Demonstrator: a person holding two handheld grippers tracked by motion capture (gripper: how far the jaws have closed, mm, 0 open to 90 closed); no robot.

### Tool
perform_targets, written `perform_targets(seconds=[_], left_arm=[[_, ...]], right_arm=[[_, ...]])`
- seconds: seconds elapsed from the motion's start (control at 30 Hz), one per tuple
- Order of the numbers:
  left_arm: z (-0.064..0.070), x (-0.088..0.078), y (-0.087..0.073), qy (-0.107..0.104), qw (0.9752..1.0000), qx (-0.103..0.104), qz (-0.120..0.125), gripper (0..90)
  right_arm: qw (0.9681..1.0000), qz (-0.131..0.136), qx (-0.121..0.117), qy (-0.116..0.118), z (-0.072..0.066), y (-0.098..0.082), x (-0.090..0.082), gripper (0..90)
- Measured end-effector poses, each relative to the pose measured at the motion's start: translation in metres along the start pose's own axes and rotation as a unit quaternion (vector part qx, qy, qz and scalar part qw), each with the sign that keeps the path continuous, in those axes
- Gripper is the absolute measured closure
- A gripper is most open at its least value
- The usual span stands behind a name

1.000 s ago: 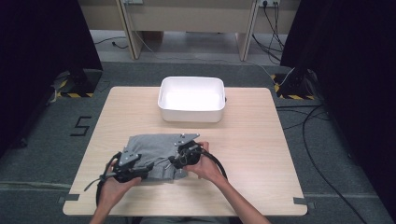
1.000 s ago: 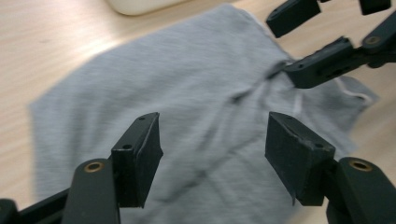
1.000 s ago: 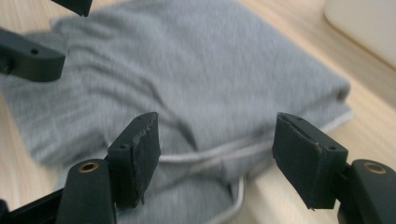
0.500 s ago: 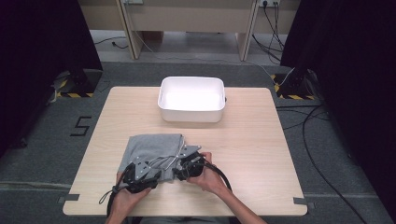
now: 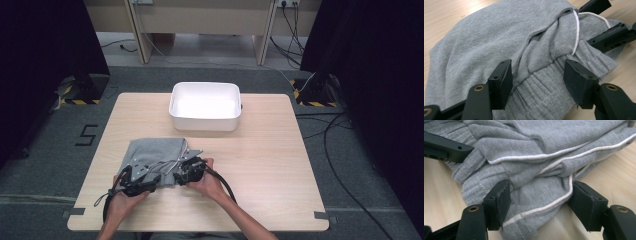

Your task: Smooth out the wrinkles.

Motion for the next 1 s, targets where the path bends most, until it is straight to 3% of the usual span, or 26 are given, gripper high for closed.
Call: perform_targets(seconds=[0.23, 0.47, 0.63, 0.77, 0.83, 0.93, 1.0], left_arm=[[-0.026, 0.005, 0.006, -0.005, 0.9999, -0.014, 0.006, 40.2], [-0.037, 0.009, 0.011, -0.003, 0.9998, -0.019, 0.010, 40.5], [-0.035, 0.005, 0.012, -0.004, 0.9995, -0.025, 0.021, 39.3], [-0.030, -0.002, 0.020, -0.029, 0.9961, -0.073, 0.041, 30.5], [-0.023, -0.009, 0.027, -0.043, 0.9937, -0.089, 0.053, 28.7], [-0.010, -0.018, 0.030, -0.052, 0.9933, -0.087, 0.055, 27.3], [0.001, -0.022, 0.028, -0.063, 0.9921, -0.096, 0.051, 26.5]], right_arm=[[1.0000, 0.003, 0.006, -0.003, 0.004, 0.016, 0.018, 34.0], [1.0000, 0.000, 0.006, -0.002, 0.007, 0.024, 0.026, 32.8], [0.9999, -0.007, 0.010, 0.007, 0.010, 0.024, 0.022, 30.0], [0.9999, 0.007, 0.011, 0.001, 0.015, 0.026, 0.005, 30.0], [0.9997, 0.017, 0.015, -0.003, 0.016, 0.029, -0.005, 30.0], [0.9992, 0.035, 0.015, -0.012, 0.022, 0.032, -0.023, 30.0], [0.9989, 0.039, 0.017, -0.019, 0.027, 0.031, -0.034, 29.2]])
Point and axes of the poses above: each handheld gripper's, and its own axes: x roughly forward along the jaws, y roughly out of its top, z roughly to its right, the point moved 7 cm from there along x, roughly forward along the jaws, and after that the axes turned 15 degrees about -x, right-handed, at the moved point
